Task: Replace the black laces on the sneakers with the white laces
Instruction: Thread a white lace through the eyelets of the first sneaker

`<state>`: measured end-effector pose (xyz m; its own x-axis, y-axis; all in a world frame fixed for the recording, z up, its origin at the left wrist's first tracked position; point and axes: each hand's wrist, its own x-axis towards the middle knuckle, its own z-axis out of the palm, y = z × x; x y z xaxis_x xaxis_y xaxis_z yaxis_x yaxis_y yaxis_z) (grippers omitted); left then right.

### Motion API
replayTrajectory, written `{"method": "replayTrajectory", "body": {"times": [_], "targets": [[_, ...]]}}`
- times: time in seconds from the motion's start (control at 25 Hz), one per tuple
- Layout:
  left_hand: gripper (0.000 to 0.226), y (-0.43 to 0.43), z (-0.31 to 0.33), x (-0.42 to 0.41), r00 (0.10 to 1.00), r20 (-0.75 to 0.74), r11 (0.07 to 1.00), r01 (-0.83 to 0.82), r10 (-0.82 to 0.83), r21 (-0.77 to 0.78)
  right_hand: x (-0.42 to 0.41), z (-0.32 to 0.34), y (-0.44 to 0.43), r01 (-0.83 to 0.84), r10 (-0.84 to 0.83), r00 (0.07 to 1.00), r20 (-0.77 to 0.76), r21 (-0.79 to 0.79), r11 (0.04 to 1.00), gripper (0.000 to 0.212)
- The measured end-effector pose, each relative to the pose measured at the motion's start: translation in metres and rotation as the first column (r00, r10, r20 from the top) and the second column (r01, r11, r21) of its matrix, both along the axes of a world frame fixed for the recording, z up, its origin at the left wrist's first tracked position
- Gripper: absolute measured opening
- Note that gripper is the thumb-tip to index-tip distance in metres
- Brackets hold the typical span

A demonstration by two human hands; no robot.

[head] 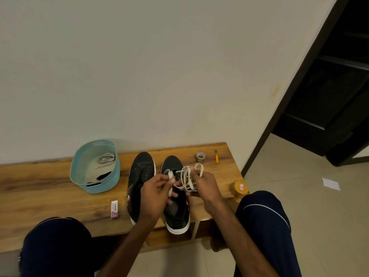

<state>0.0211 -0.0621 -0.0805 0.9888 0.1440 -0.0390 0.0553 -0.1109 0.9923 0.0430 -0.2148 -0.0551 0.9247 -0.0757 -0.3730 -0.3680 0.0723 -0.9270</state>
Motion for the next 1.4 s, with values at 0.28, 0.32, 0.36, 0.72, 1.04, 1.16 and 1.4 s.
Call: {"method": "replayTrajectory", "body": {"times": [0.28,0.32,0.36,0.72,1.04,1.16,1.4], "targets": [[0.014,0.028,0.02,0.012,0.993,-0.04,0.95,-0.119,0.112,-0.289,0.023,0.01,-0.049,0.278,-0.255,0.959,-0.125,0.237,0.931,0.025],[0.014,0.031,0.022,0.015,0.992,-0.023,0.957,-0.122,0.121,-0.264,0.023,0.009,-0.049,0.263,-0.245,0.964,-0.106,0.233,0.936,0.025],[0.014,0.033,0.024,0.019,0.993,-0.003,0.968,-0.116,0.119,-0.22,0.024,0.01,-0.047,0.247,-0.236,0.969,-0.077,0.219,0.944,0.025],[0.02,-0.007,0.045,0.044,0.978,0.091,0.938,0.15,-0.187,0.313,0.021,0.005,-0.029,0.056,0.005,0.955,0.295,-0.199,0.978,0.026],[0.031,-0.022,0.041,0.065,0.923,-0.09,0.744,0.356,-0.373,0.565,0.027,0.005,-0.036,0.044,0.005,0.951,0.31,-0.152,0.987,0.047],[0.034,-0.013,0.042,0.066,0.941,-0.081,0.713,0.303,-0.328,0.633,0.037,0.002,-0.051,0.216,-0.075,0.939,0.336,-0.404,0.889,0.035],[0.029,-0.019,0.063,0.068,0.944,0.107,0.447,0.046,-0.312,0.893,0.039,0.004,-0.053,0.121,-0.067,0.974,0.218,-0.243,0.962,0.014]]}}
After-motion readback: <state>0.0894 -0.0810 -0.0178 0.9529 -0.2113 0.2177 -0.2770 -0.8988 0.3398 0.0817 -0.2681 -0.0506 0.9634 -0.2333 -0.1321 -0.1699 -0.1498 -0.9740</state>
